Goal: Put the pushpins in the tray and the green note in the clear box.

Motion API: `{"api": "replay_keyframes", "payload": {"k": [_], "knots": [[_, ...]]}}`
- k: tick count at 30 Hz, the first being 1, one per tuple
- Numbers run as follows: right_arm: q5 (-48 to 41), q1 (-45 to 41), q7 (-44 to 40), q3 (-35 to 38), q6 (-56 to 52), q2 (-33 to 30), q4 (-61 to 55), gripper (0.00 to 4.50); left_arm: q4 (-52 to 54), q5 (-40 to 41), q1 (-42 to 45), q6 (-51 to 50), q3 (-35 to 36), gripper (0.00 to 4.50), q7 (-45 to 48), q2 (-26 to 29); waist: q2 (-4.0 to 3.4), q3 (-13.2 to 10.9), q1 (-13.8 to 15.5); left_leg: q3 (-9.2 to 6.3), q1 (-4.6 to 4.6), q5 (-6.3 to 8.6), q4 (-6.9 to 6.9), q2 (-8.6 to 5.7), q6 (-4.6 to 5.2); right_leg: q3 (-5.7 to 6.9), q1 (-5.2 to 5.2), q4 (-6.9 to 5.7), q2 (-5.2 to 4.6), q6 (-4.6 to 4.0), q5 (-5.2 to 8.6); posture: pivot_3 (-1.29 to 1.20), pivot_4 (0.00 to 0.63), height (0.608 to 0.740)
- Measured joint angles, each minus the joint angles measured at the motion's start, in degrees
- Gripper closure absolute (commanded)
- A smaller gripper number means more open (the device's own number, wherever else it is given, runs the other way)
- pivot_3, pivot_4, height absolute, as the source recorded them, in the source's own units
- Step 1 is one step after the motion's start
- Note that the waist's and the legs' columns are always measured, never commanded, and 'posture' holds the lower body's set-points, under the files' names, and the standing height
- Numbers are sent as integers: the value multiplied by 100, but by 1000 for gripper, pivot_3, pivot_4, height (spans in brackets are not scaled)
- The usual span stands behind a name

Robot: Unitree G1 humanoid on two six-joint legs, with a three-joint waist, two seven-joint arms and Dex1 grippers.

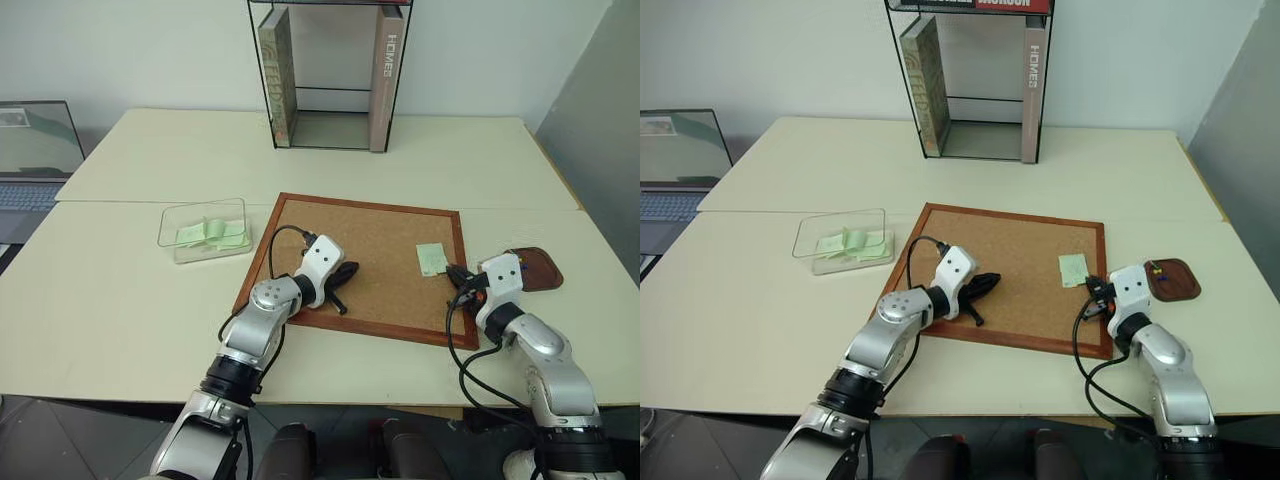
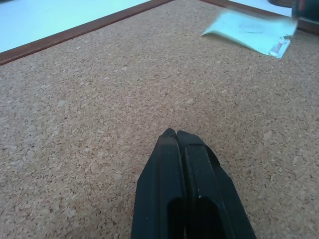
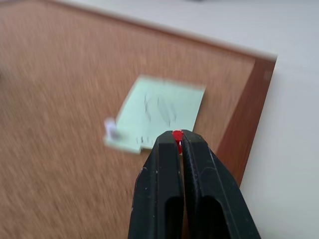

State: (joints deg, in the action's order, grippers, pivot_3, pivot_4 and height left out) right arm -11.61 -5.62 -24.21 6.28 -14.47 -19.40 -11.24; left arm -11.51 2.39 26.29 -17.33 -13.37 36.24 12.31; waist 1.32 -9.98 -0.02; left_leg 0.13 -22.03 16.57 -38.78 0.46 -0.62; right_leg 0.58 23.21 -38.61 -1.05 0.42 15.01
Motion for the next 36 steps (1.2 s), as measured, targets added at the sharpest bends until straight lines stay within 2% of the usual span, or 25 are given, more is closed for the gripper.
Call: {"api": "replay_keyframes", "payload": {"k": [10, 19, 26, 27, 36], "knots": [[-375, -94, 133, 169, -73, 153, -300, 4454, 47, -27, -23, -5, -44, 4500, -1, 11, 0, 1, 4, 2, 3, 0, 0, 0, 0, -1, -3, 0, 0, 0, 0, 0, 150, 740], [-54, -456, 984, 952, -601, -422, 886, 4454, 75, -25, -36, -13, -66, 4500, -1, 25, -4, 4, 10, 5, 3, 0, 1, 0, 0, -4, -3, -1, 0, -1, 0, 0, 150, 740], [30, -651, 1364, 1210, -938, -526, 1542, 4454, 91, -23, -68, -13, -64, 4500, -29, 25, -22, 14, -3, 8, 4, 0, 1, -1, 0, -6, -3, -2, 0, -1, 0, 0, 150, 740], [38, -694, 1420, 1224, -968, -533, 1589, 3985, 104, -23, -76, -13, -64, 4500, -29, 27, -22, 15, -3, 7, 4, 0, 1, 0, 0, -6, -3, -2, 1, -1, 0, 0, 150, 740], [88, -755, 1647, 1397, -1093, -550, 1759, 2195, 137, -23, -90, -22, -73, 4500, -28, 38, -24, 16, -5, 8, 3, 0, 1, 0, 1, -7, -3, 0, 1, -1, 0, 0, 150, 740]]}}
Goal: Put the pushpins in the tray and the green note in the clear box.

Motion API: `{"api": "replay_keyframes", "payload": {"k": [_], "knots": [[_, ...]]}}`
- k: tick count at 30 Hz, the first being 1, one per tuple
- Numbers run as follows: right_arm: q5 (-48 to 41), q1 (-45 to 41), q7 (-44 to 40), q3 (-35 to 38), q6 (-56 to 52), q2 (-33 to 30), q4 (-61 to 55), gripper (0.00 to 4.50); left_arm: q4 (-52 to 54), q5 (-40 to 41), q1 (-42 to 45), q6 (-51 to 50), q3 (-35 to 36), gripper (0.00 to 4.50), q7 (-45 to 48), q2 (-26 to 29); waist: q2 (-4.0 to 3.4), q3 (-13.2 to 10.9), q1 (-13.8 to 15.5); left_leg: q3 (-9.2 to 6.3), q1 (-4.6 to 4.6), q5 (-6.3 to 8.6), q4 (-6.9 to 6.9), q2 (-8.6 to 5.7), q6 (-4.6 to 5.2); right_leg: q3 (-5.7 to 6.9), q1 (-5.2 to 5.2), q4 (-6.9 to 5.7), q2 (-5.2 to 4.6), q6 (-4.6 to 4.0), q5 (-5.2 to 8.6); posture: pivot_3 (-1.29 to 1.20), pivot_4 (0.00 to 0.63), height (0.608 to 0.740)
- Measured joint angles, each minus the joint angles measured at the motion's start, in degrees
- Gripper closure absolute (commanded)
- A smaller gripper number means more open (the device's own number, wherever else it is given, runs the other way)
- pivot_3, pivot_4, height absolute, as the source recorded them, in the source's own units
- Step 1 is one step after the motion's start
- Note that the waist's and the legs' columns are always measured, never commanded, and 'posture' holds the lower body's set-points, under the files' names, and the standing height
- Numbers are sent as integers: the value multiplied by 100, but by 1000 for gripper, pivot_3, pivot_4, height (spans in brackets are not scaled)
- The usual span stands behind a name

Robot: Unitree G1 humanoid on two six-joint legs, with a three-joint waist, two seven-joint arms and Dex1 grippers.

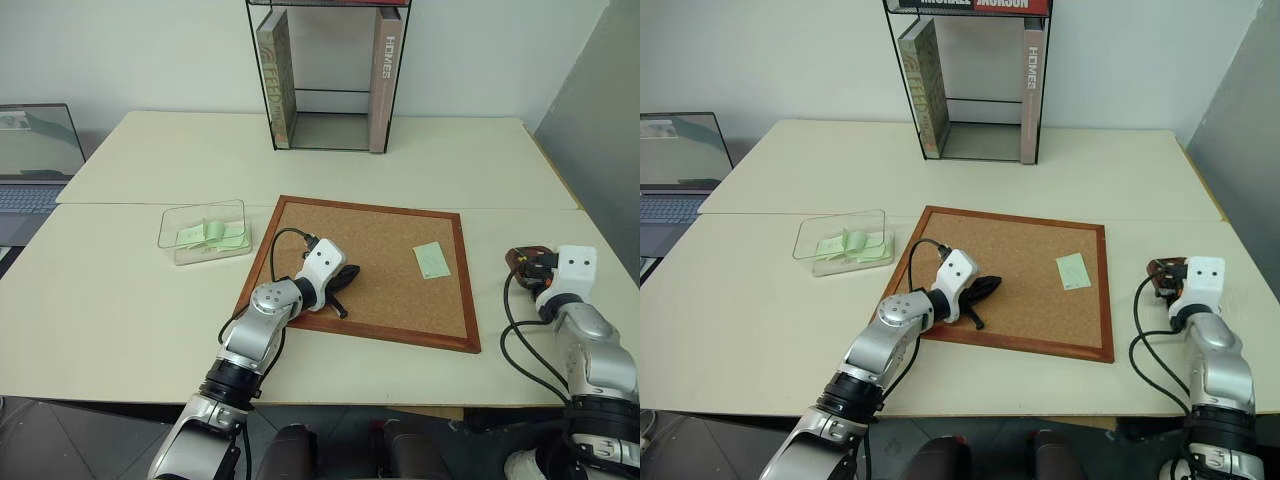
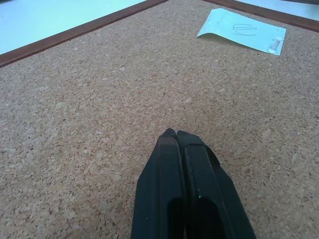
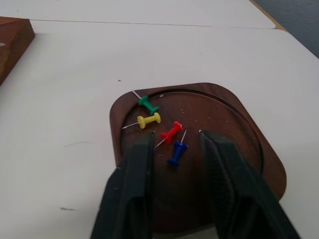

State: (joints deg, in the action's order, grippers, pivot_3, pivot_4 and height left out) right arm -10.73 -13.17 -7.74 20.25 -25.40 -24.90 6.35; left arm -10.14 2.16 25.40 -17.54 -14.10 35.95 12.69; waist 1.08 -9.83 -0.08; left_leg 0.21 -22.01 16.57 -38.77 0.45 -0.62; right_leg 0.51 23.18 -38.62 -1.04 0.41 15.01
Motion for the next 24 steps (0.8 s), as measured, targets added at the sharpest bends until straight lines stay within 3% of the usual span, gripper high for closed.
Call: {"api": "replay_keyframes", "payload": {"k": [4, 13, 24], "knots": [[-282, -59, 98, 242, -24, 256, -140, 1400, 6, 0, 0, 0, 0, 4500, 8, 26, -4, 2, -2, -1, 0, 0, 0, 1, 0, 0, 1, -1, 1, 0, 0, 0, 150, 740], [-534, -67, 111, 470, 371, 360, -776, 1400, 22, 2, 0, -12, -11, 4500, 20, 36, -6, 3, -4, 0, 0, 0, 2, 1, 0, 0, 1, 1, 1, 0, 0, 0, 150, 740], [-629, 1017, -1729, -1025, 838, 147, -1620, 1400, 28, 4, 7, -51, -4, 4500, 32, 49, -7, 4, -4, -2, 1, 0, 3, 3, 0, 2, 1, 3, 2, 1, 0, 0, 150, 740]]}}
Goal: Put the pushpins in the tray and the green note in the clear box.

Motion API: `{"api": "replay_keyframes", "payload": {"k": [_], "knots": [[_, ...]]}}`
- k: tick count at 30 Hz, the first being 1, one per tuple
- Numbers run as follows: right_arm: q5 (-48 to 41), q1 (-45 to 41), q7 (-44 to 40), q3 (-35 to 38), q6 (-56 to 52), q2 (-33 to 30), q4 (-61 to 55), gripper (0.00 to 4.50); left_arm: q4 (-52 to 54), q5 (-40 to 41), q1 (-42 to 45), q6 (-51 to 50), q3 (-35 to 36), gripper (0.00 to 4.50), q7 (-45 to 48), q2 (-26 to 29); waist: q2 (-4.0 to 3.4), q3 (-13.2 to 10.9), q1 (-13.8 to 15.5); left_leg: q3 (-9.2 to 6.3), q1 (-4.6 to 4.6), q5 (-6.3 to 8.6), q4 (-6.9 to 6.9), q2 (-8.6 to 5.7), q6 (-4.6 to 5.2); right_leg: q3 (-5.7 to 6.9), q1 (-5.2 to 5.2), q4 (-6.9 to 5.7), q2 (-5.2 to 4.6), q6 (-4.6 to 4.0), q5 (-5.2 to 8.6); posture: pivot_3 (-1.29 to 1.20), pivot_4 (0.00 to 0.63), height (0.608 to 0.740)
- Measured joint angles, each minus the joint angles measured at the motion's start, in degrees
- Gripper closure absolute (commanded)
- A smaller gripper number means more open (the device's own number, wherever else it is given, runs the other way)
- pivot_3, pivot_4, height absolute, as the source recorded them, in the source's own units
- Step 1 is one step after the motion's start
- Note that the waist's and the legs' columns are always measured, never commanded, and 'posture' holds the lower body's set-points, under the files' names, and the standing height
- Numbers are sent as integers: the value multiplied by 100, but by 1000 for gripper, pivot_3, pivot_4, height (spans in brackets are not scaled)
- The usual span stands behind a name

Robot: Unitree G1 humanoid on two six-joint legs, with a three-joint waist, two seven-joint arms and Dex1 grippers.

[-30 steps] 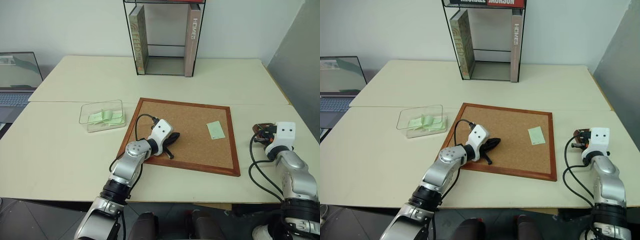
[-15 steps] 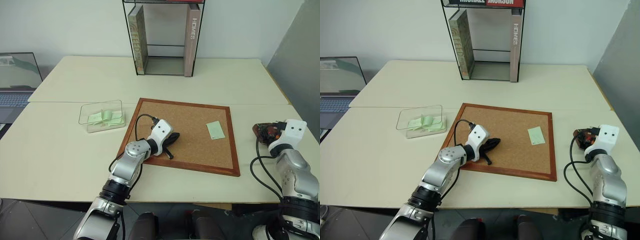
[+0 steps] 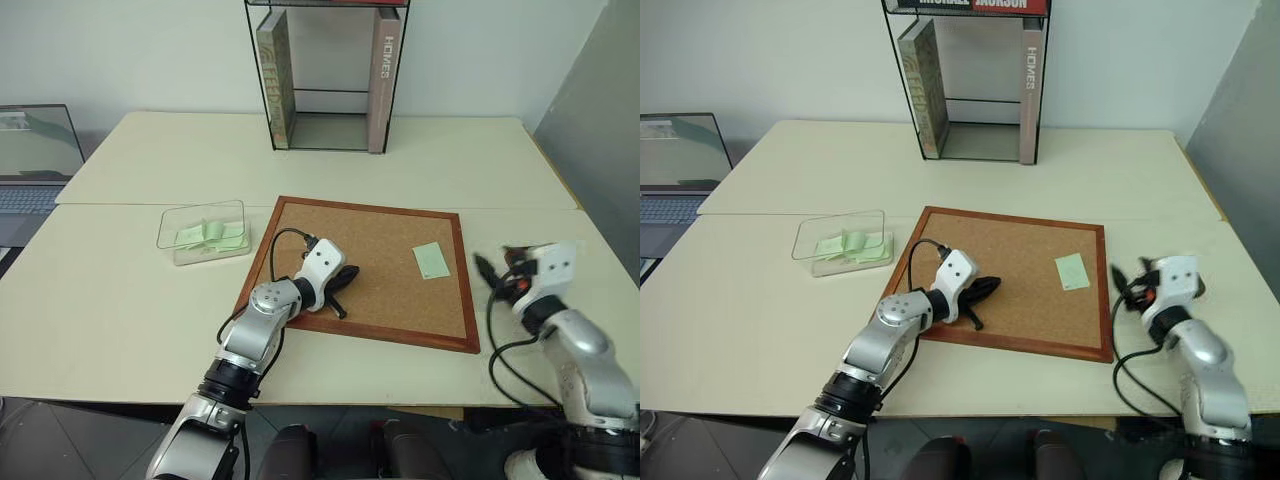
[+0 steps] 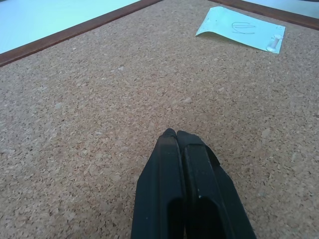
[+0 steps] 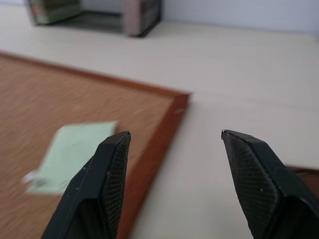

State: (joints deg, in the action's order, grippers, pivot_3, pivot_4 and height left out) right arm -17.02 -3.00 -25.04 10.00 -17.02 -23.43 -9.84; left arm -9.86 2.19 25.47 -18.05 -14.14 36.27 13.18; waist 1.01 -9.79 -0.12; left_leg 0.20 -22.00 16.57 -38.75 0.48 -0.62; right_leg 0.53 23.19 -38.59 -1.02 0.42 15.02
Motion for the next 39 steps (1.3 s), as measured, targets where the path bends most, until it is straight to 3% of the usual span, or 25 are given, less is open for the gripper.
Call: {"api": "replay_keyframes", "payload": {"k": [7, 17, 27, 33, 39], "knots": [[264, 58, -239, -718, 31, 5, -102, 1400, 3, 2, 1, -3, -5, 4500, 16, -5, 1, 0, 1, -3, -1, 0, 0, 0, 0, 3, 0, 1, 0, 0, 0, 0, 150, 740], [512, -333, -104, -826, 187, 209, 412, 1400, 8, 2, 5, -15, -6, 4500, 21, -8, 1, 0, 1, -3, 0, 0, 0, 0, 0, 3, 0, 1, 0, 0, 0, 0, 150, 740], [743, -500, -102, -1003, 304, 224, 683, 3113, 31, 2, -6, -36, -3, 4500, 14, -11, 2, 0, 1, -3, 0, 0, 0, 0, 0, 2, 0, 1, 0, 0, 0, 0, 150, 740], [742, -482, -133, -1075, 381, 230, 674, 4451, 32, 1, -6, -38, -4, 4500, 6, -15, 2, -1, 1, -3, 0, 0, 0, 0, 0, 2, 0, 1, 0, 0, 0, 0, 150, 740], [684, -519, -118, -979, 368, 133, -49, 4488, 38, -2, -11, -39, -5, 4500, 4, -1, 2, 0, 1, -4, -1, 0, 0, 0, 0, 4, 1, 1, 0, 0, 0, 0, 150, 740]]}}
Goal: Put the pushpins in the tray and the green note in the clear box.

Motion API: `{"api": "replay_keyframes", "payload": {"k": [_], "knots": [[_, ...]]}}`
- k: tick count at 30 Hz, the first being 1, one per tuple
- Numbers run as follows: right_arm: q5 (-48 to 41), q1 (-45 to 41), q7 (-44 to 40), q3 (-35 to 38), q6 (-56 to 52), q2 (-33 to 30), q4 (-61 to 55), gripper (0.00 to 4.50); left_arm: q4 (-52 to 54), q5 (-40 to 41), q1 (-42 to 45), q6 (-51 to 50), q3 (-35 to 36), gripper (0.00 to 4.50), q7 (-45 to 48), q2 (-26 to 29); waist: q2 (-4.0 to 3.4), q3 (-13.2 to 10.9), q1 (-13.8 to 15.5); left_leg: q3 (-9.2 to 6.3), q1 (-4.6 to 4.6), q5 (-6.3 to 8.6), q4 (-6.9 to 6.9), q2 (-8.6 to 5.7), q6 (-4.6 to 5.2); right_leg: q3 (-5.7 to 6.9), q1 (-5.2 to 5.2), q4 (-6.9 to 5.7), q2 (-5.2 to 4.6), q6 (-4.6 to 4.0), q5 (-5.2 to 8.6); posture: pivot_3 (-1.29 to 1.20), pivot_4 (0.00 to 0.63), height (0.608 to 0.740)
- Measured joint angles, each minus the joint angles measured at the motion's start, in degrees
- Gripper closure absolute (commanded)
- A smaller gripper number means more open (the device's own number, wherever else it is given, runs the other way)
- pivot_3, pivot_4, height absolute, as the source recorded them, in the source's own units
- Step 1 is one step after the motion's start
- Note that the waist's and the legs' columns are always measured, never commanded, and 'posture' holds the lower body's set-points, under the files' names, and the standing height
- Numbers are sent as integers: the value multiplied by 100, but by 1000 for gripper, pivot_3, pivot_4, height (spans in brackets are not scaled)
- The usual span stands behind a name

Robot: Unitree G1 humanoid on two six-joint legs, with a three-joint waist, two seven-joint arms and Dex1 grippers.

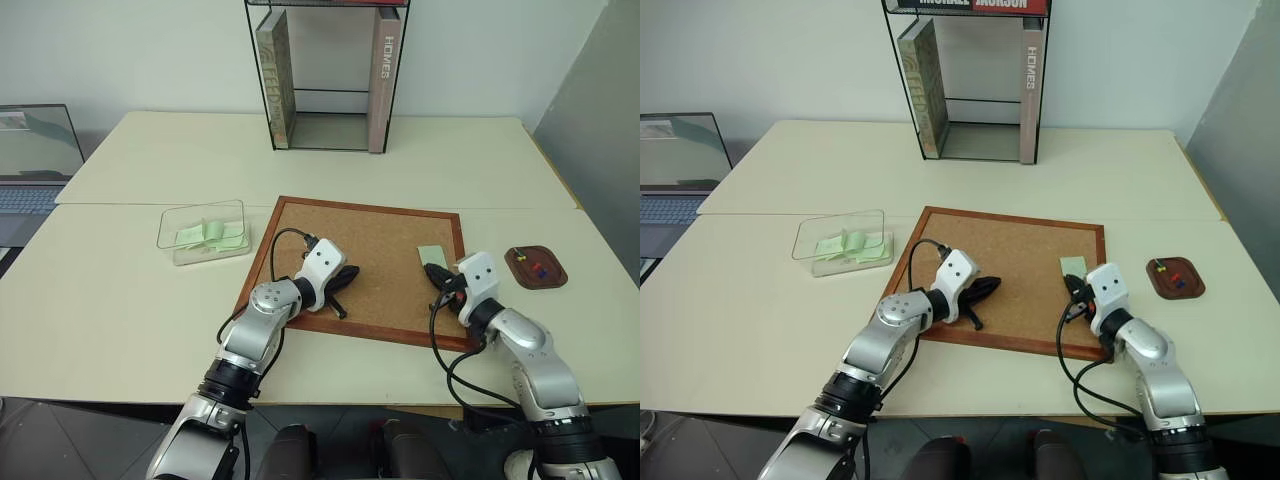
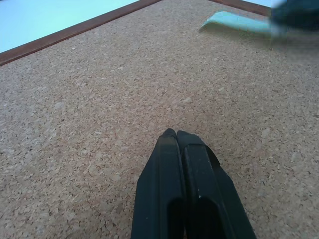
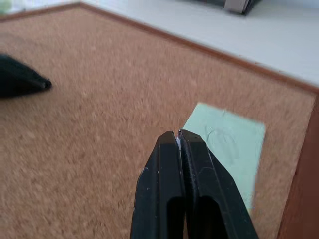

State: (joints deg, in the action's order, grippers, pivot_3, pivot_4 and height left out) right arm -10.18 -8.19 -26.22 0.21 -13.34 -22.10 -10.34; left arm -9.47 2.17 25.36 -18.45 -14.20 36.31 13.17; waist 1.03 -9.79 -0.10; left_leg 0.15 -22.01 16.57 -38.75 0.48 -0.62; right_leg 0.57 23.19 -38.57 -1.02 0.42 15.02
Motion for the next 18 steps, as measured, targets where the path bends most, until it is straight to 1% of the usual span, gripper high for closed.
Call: {"api": "replay_keyframes", "payload": {"k": [9, 13, 15, 16, 18], "knots": [[-17, -3, -197, -42, -179, -73, -535, 4488, -3, 0, 1, 0, 0, 4500, -1, 3, 0, 0, 0, 0, 0, 0, 0, 0, 0, 0, 0, -1, 0, 0, 0, 0, 150, 740], [-57, -194, -253, -49, -269, -99, -689, 4488, -34, 24, -8, 55, 53, 4500, -55, -42, 0, 0, 0, -1, 0, 0, -1, 0, 0, 1, 0, -1, 0, 0, 0, 0, 150, 740], [-111, -304, -307, -49, -345, -119, -758, 4488, -64, 258, -14, 83, 168, 4500, 83, -114, 6, -4, 3, -2, -3, 0, -2, 0, 0, 2, 2, -2, 0, 0, 0, 0, 150, 740], [-136, -336, -334, -49, -365, -132, -760, 4500, -64, 355, -14, 79, 212, 4189, 161, -134, 9, -6, 3, -3, -4, 0, -2, 0, 0, 3, 2, -1, 0, 0, 0, 0, 150, 740], [-198, -404, -411, -49, -417, -188, -769, 4500, -34, 672, 40, 81, 375, 3983, 378, -164, 21, -15, 1, -3, -11, 0, -1, 0, 0, 4, 8, 1, 0, 0, 0, 0, 150, 740]]}}
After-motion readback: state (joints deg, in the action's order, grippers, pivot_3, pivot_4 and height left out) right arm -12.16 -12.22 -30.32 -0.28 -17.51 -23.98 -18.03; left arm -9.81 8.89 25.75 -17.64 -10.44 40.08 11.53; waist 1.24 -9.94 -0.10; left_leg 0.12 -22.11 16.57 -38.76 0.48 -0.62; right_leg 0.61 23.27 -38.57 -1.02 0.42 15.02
